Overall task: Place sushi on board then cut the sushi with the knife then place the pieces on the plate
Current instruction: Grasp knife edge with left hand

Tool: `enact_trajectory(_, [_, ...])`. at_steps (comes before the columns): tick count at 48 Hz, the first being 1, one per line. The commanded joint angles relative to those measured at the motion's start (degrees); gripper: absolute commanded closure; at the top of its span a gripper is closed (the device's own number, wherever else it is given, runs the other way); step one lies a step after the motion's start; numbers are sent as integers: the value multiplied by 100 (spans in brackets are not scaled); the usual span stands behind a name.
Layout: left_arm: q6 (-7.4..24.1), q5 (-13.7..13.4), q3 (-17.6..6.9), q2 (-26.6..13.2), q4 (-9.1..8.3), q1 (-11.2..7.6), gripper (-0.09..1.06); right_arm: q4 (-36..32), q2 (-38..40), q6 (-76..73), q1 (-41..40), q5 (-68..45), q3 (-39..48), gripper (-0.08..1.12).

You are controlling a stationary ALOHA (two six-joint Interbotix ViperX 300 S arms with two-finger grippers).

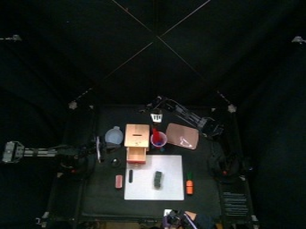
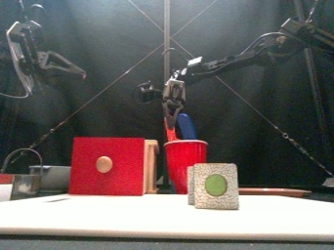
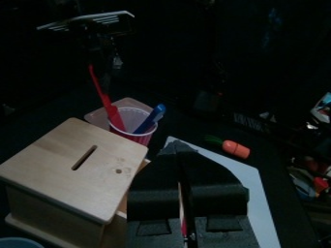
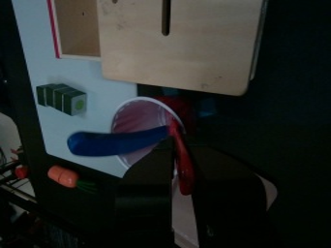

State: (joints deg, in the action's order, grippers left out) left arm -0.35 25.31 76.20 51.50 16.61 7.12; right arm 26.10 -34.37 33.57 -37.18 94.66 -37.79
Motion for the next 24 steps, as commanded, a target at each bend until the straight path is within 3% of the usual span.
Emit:
enact_trajectory(1, [0,44,-158,-18,9,9,78,18,176,0,-26,-18,-97,65])
enact_trajectory(24, [9,44,-158,-26,9,9,78,18,914,-97,114,-18,9,65])
